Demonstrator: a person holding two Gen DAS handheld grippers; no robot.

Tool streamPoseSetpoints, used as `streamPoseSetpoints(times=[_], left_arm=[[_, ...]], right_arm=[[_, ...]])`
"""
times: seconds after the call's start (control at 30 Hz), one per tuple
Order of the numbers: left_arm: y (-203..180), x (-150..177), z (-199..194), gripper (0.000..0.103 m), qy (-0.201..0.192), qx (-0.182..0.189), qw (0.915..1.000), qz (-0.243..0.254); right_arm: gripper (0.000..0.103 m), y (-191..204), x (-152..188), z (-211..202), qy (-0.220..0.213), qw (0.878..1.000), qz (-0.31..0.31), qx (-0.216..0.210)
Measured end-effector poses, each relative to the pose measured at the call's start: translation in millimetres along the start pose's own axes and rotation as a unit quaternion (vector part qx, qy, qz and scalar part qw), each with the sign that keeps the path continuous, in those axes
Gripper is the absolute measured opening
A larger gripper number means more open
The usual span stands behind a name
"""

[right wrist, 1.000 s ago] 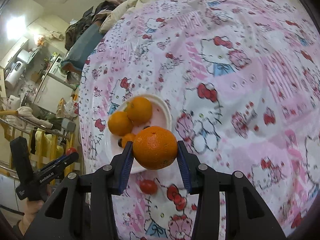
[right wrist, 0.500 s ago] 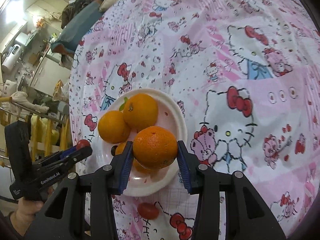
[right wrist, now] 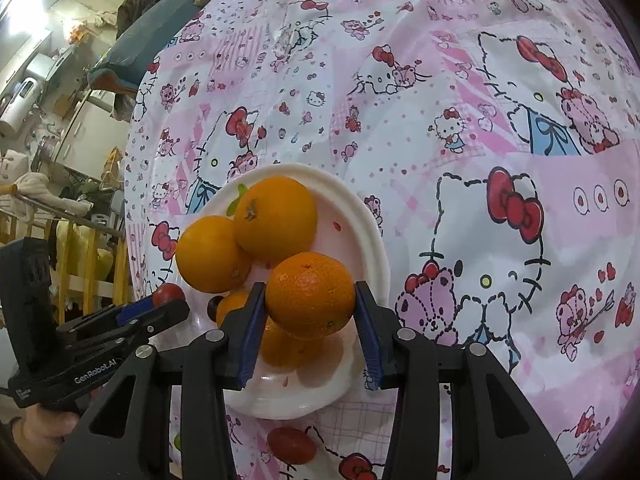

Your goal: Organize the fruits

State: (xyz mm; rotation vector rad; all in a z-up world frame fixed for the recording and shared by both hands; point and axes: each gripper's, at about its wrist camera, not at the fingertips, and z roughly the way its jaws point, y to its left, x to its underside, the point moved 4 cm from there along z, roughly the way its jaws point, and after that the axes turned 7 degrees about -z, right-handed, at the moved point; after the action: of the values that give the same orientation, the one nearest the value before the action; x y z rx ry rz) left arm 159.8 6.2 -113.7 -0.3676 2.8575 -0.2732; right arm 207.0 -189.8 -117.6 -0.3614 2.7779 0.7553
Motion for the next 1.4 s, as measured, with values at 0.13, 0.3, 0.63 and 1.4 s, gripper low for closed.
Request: streamPoseSetpoints(times=[0.13, 0.3, 0.63, 1.4], left_arm=[[-1.0, -3.1, 3.1, 0.027, 0.0, 0.007, 0.9999, -0.012], [-8.2, -1.7, 5.7, 0.027, 0.003, 0.006, 1.0, -0.003], [-10.2, -1.8, 7.2, 0.045, 0.005, 0.004, 1.0, -0.002], [-13.7, -5.2, -39.4, 0.075, -0.116, 0.016, 0.9928, 0.026]], right_arm=[[0.046, 2.0, -0.6, 0.0, 0.0, 1.0, -0.006, 0.0], [0.046, 2.4, 0.4, 1.3, 0.002, 1.0, -0.006, 0.0], [0.047, 2.5, -0.2, 1.8, 0.003, 1.0, -0.007, 0.0], [0.068, 13.9, -3.4, -28.1, -0.032, 0.999, -0.01, 0.002]])
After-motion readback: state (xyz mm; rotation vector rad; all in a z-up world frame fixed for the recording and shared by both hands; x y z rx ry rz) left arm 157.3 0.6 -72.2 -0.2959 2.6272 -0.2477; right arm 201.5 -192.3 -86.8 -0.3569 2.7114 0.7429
